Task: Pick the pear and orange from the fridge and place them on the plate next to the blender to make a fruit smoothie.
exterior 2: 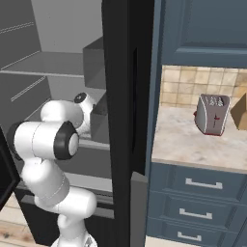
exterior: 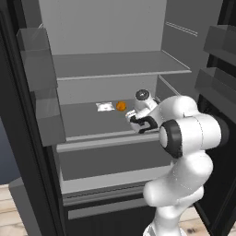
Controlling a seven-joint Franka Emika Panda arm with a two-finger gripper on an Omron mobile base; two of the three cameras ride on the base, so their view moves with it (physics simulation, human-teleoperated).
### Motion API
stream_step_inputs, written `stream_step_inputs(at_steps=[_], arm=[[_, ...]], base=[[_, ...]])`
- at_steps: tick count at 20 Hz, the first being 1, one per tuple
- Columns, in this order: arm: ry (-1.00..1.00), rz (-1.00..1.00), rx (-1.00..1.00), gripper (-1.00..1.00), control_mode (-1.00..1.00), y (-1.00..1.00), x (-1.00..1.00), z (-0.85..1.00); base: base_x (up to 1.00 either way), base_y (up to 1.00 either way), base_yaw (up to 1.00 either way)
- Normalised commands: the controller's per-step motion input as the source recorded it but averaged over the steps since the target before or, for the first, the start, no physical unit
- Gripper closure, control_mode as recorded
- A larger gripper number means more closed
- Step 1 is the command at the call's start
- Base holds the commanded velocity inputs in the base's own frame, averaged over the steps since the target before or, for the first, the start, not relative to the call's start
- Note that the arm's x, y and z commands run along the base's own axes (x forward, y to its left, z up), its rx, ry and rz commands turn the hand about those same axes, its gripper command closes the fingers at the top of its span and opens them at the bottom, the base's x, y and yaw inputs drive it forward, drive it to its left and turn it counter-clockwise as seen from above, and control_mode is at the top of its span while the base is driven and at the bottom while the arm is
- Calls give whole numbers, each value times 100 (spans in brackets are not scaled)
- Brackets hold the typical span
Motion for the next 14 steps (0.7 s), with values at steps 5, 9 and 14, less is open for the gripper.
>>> stream_step_inputs(at_steps=[5,9,14], arm=[[1,-7,1,100,-100,42,-94,82],[10,-4,8,100,-100,9,-98,100],[12,-1,11,100,-100,0,-100,84]], base=[[0,0,0],[0,0,0],[0,0,0]])
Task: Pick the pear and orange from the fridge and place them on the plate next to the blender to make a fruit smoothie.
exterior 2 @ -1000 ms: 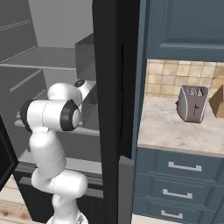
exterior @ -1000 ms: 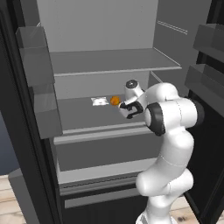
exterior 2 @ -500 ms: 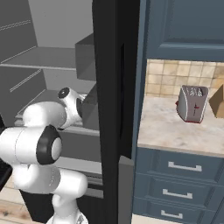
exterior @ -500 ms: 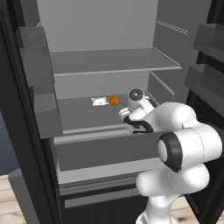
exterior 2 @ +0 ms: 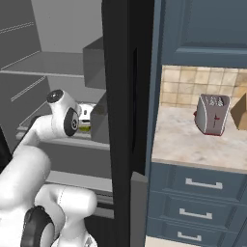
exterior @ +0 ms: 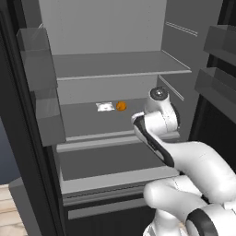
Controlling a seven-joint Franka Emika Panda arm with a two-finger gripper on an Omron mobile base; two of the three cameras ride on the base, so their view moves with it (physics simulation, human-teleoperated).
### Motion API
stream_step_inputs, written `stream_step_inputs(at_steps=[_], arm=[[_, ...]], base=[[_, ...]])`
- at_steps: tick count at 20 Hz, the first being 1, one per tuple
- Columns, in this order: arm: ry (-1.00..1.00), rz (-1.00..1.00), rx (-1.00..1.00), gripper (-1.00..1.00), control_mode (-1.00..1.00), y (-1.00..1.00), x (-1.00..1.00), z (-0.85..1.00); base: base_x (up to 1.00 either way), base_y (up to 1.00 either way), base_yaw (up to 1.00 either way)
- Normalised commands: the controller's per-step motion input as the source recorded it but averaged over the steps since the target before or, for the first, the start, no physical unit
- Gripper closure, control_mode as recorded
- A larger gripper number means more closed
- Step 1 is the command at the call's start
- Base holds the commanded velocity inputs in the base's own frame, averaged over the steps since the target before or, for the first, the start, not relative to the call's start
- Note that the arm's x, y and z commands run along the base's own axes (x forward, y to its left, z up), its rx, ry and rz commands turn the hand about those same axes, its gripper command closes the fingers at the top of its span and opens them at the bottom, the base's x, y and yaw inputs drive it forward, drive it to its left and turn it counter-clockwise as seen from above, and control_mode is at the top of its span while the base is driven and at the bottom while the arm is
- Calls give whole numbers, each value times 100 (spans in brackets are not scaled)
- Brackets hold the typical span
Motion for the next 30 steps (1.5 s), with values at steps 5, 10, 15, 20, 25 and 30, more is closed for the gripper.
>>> stream_step_inputs(at_steps=[5,10,15,20,25,30], arm=[[6,-1,9,100,-100,0,-100,58],[4,-4,7,100,-100,11,-100,35],[4,-4,3,100,-100,13,-98,21],[0,0,0,100,-100,2,-40,0],[0,0,0,100,-100,0,-16,-5],[0,0,0,100,100,0,-18,0]], base=[[0,0,0],[0,0,0],[0,0,0],[0,0,0],[0,0,0],[-80,3,-9]])
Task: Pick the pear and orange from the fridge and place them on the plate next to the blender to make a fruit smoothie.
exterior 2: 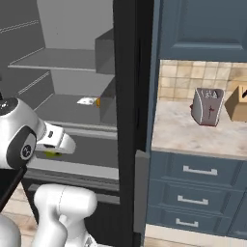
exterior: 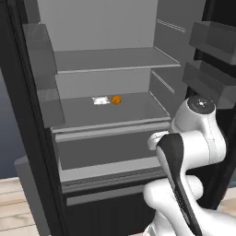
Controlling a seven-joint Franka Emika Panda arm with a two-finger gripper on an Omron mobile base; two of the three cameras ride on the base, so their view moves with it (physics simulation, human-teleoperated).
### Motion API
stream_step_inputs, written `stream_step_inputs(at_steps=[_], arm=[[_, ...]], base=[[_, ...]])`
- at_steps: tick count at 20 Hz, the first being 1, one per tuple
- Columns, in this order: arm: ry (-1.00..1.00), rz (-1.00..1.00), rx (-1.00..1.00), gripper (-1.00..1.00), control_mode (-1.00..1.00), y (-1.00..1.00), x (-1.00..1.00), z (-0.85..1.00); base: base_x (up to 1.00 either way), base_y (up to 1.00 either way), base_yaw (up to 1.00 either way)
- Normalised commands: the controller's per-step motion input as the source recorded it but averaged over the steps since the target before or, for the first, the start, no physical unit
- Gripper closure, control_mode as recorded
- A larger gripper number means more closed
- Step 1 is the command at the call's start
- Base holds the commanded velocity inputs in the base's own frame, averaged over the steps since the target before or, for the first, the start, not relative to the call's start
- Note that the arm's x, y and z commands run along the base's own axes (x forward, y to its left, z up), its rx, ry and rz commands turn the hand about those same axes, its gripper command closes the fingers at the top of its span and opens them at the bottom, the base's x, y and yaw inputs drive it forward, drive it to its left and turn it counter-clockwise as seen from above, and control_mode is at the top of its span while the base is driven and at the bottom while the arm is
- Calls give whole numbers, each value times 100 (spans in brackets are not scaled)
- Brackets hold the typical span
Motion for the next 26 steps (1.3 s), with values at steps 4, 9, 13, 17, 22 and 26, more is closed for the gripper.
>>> stream_step_inputs(at_steps=[4,9,13,17,22,26], arm=[[0,0,0,100,100,0,0,0],[0,0,0,100,100,0,0,0],[0,0,0,100,100,0,0,0],[0,0,0,100,100,0,0,0],[0,0,0,100,100,0,0,0],[0,0,0,100,100,0,0,0]], base=[[-100,29,-21],[-100,31,-32],[-84,24,-41],[-48,5,-62],[-22,8,-82],[-16,0,-85]])
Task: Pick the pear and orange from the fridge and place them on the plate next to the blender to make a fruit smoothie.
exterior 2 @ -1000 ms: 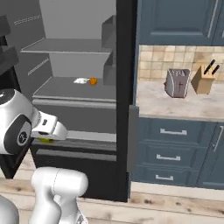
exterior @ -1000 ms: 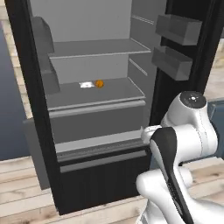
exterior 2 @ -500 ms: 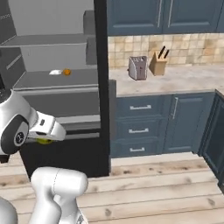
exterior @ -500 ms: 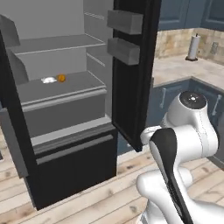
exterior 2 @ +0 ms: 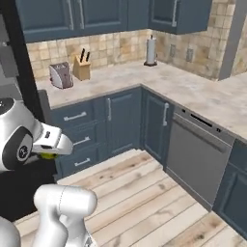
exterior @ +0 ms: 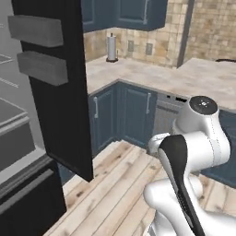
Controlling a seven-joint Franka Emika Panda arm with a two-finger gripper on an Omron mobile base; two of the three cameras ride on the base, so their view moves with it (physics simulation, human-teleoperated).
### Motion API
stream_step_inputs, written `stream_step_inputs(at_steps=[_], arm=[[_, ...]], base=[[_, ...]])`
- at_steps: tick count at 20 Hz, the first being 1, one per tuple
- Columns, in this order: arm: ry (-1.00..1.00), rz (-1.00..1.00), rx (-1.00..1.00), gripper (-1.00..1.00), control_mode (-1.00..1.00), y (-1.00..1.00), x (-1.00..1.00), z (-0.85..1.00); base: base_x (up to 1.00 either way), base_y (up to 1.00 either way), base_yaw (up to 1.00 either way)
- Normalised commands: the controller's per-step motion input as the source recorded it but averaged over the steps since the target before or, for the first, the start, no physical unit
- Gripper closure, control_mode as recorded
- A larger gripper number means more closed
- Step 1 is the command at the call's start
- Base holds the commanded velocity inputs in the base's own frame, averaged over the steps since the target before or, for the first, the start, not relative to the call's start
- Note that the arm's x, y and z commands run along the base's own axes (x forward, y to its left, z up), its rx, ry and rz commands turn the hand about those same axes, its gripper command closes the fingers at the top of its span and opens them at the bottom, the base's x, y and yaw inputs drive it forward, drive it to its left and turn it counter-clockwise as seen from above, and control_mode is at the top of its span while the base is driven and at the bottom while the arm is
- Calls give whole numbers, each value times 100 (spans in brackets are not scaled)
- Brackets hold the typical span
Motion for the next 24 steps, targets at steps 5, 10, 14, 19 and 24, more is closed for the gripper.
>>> stream_step_inputs(at_steps=[5,10,14,19,24], arm=[[0,0,0,100,100,0,0,0],[0,0,0,100,100,0,0,0],[0,0,0,100,100,0,0,0],[0,0,0,100,100,0,0,0],[0,0,0,100,100,0,0,0]], base=[[-12,0,-86],[-1,0,-84],[0,0,-79],[14,0,-73],[38,1,-68]])
